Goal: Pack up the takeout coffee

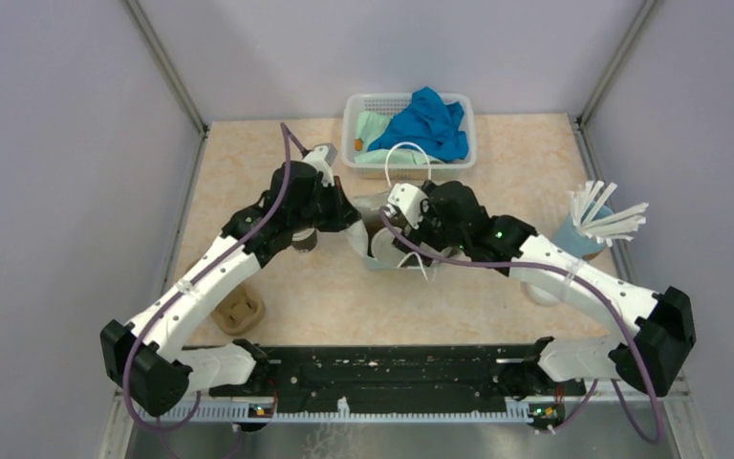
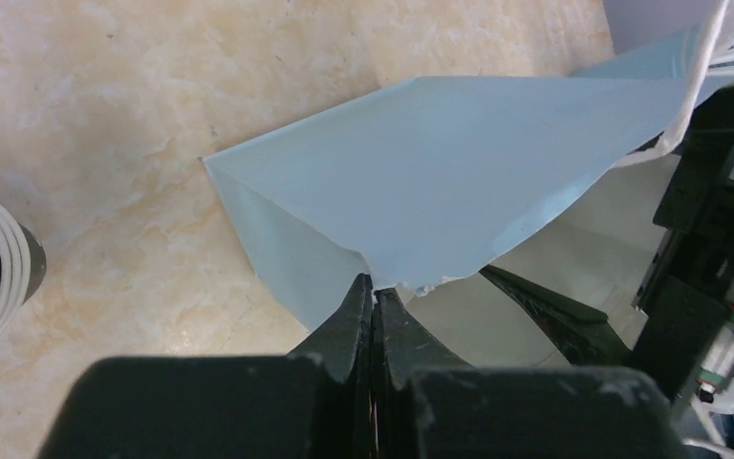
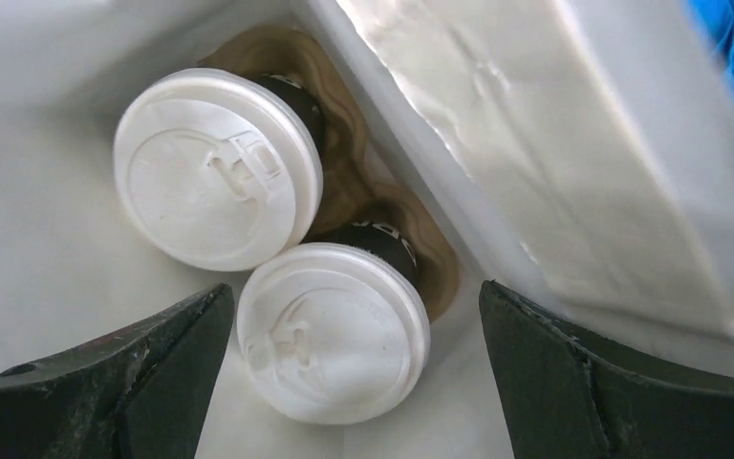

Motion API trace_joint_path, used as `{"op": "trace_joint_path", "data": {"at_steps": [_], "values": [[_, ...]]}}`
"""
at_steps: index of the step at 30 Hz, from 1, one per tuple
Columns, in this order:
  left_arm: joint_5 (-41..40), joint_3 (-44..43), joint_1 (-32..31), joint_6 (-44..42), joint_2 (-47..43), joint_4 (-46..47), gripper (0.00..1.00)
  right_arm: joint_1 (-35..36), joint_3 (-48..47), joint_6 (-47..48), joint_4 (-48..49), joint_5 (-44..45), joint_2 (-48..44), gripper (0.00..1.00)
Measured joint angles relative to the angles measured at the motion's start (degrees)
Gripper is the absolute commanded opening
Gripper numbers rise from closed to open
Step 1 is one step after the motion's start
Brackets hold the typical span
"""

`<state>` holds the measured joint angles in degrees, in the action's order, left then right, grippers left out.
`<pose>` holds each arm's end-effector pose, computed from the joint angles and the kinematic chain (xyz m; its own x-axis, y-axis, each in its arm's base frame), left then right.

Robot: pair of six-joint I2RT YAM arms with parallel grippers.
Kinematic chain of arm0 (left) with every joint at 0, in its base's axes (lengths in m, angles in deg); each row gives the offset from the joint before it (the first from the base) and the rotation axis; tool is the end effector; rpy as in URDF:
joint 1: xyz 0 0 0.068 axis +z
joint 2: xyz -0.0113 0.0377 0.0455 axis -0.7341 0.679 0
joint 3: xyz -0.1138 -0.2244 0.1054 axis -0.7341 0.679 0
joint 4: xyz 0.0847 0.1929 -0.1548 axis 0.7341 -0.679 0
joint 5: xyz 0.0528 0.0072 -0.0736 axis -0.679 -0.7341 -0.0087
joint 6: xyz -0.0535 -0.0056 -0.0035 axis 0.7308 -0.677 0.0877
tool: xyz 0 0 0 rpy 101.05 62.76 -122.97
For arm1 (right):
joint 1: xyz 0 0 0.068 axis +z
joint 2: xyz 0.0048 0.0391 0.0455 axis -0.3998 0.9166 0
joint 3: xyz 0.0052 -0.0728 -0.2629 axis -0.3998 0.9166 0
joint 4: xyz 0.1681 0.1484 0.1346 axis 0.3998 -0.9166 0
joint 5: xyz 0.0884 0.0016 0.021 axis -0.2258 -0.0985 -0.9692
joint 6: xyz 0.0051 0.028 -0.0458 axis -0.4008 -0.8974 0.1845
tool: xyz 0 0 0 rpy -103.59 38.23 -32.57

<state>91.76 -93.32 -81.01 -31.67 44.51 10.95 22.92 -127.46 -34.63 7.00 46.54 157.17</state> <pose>0.2170 -0.1502 0.3520 -0.6818 -0.1596 -0.7139 0.3338 0.8005 -0.4978 0.1950 0.2009 0.3105 -0.0781 -0.7142 -0.6955 -0.7871 0.4724 -0.3967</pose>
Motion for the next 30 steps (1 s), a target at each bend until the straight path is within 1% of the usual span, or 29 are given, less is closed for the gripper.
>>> {"op": "trace_joint_path", "data": {"at_steps": [10,16,19,22,26,27,30], "values": [[0.0,-3.7,0.2,4.8,1.8,-5.1,0.00,3.3,-8.2,-9.6,-9.2,0.0,-2.9,0.98],[0.2,-7.1,0.4,7.0,4.2,-8.4,0.00,3.7,-16.5,-16.6,-14.2,-0.9,-3.5,0.97],[0.2,-9.9,0.6,8.0,5.9,-10.4,0.00,3.8,-22.5,-21.0,-18.1,0.2,-3.5,0.97],[0.3,-12.4,1.0,8.9,7.8,-12.0,0.00,3.8,-31.6,-25.3,-23.7,3.2,-2.6,0.97],[0.3,-14.6,2.5,10.1,9.5,-14.6,0.02,3.8,-44.9,-30.3,-29.0,11.2,-0.4,0.98],[0.3,-15.0,3.1,10.5,9.9,-15.1,0.03,3.7,-47.4,-31.2,-30.2,13.5,-0.2,0.98],[0.7,-16.1,5.0,11.3,11.1,-16.5,0.12,2.6,-53.1,-33.1,-34.2,18.4,0.3,0.98]]}}
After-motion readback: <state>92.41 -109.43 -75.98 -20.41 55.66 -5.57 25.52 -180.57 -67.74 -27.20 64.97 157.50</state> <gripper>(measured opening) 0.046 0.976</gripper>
